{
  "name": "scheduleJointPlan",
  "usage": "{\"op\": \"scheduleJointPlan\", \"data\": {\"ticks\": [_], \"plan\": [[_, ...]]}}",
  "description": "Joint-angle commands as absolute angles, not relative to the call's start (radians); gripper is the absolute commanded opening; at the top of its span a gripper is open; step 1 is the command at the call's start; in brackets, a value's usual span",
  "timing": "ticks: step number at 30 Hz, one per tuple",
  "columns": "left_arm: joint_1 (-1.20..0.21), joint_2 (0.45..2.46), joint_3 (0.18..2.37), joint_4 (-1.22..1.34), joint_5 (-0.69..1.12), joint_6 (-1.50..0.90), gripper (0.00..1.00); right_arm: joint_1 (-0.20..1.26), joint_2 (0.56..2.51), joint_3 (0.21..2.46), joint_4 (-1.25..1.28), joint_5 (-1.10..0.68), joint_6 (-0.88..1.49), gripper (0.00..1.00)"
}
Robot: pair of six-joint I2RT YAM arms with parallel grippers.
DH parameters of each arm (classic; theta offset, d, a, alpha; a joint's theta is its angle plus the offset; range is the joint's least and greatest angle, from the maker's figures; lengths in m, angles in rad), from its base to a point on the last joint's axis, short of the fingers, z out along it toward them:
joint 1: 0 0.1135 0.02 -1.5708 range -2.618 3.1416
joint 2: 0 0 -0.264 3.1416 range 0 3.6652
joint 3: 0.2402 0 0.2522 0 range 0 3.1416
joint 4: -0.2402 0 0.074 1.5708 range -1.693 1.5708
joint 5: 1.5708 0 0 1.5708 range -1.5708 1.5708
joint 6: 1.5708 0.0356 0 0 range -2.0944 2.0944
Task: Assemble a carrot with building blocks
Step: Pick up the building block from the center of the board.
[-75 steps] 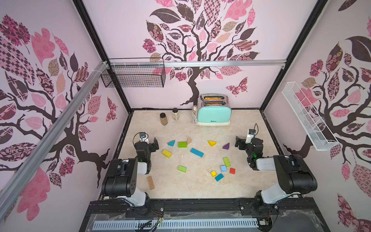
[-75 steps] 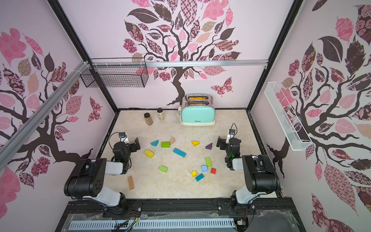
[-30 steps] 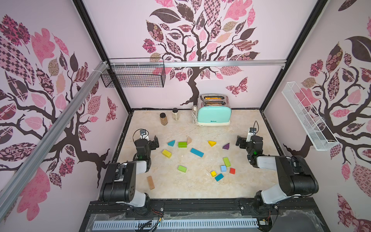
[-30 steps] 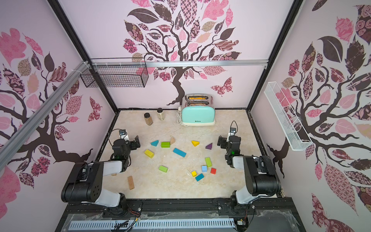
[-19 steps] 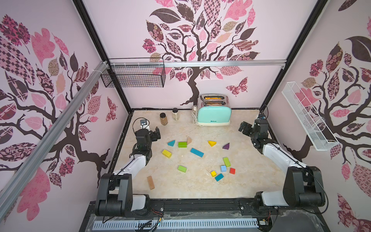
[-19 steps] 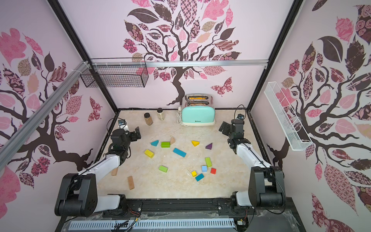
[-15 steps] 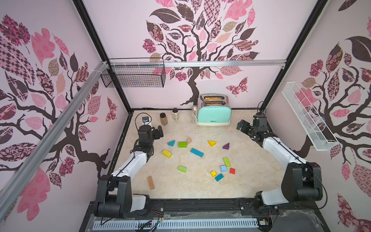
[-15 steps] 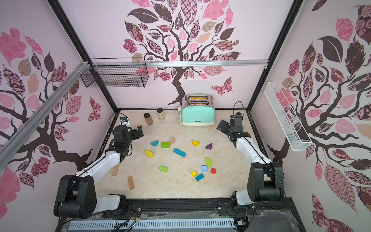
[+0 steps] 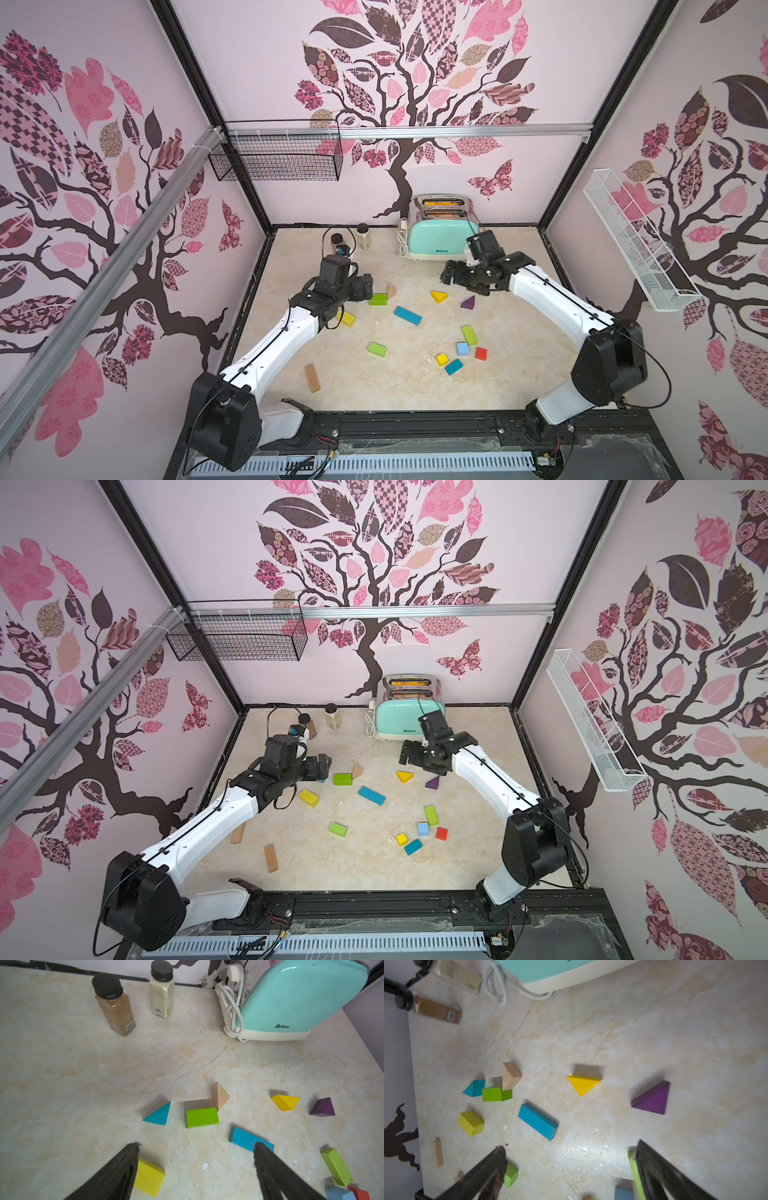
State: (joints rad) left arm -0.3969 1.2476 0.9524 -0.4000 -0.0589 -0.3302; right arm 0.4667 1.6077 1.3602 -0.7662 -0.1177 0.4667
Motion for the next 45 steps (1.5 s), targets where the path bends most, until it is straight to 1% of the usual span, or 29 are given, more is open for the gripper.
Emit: {"op": "scheduleJointPlan", "data": {"ticks": [1, 4, 6, 14, 19, 25, 29, 32, 35, 37, 39, 42, 45], "plan": [[-0.391, 1.180, 0.969, -0.506, -0.055, -0.399, 0.91, 0.564, 1.711, 1.446, -0.862, -0.095, 0.498, 0.99], [-0.391, 1.136, 0.984, -0.566, -0.032, -0.421, 0.92, 0.645, 1.814, 1.525, -0.869, -0.038, 0.453, 0.99], [-0.393, 1.094, 0.980, -0.593, -0.011, -0.438, 0.92, 0.673, 1.872, 1.547, -0.851, -0.018, 0.394, 0.99], [-0.393, 0.920, 0.890, -0.623, 0.037, -0.543, 0.91, 0.683, 1.973, 1.524, -0.759, -0.103, 0.183, 0.87], [-0.393, 0.900, 0.886, -0.631, 0.039, -0.555, 0.91, 0.712, 2.029, 1.576, -0.793, -0.127, 0.095, 0.85], [-0.393, 0.934, 0.900, -0.608, 0.056, -0.554, 0.91, 0.737, 2.081, 1.598, -0.796, -0.044, 0.057, 0.84], [-0.393, 0.956, 0.905, -0.592, 0.071, -0.554, 0.91, 0.748, 2.110, 1.603, -0.788, 0.010, 0.029, 0.80], [-0.393, 0.965, 0.907, -0.584, 0.078, -0.556, 0.91, 0.752, 2.127, 1.603, -0.780, 0.006, 0.023, 0.68], [-0.393, 0.970, 0.905, -0.577, 0.078, -0.559, 0.91, 0.757, 2.128, 1.589, -0.780, 0.002, 0.026, 0.53], [-0.393, 0.973, 0.905, -0.573, 0.080, -0.558, 0.91, 0.758, 2.116, 1.569, -0.771, -0.003, 0.035, 0.42], [-0.393, 0.976, 0.904, -0.568, 0.080, -0.558, 0.91, 0.759, 2.096, 1.549, -0.767, 0.003, 0.052, 0.27], [-0.392, 0.985, 0.905, -0.557, 0.083, -0.556, 0.90, 0.759, 2.067, 1.526, -0.777, 0.018, 0.071, 0.13], [-0.393, 0.998, 0.907, -0.542, 0.092, -0.555, 0.90, 0.759, 2.023, 1.506, -0.799, 0.049, 0.088, 0.11]]}}
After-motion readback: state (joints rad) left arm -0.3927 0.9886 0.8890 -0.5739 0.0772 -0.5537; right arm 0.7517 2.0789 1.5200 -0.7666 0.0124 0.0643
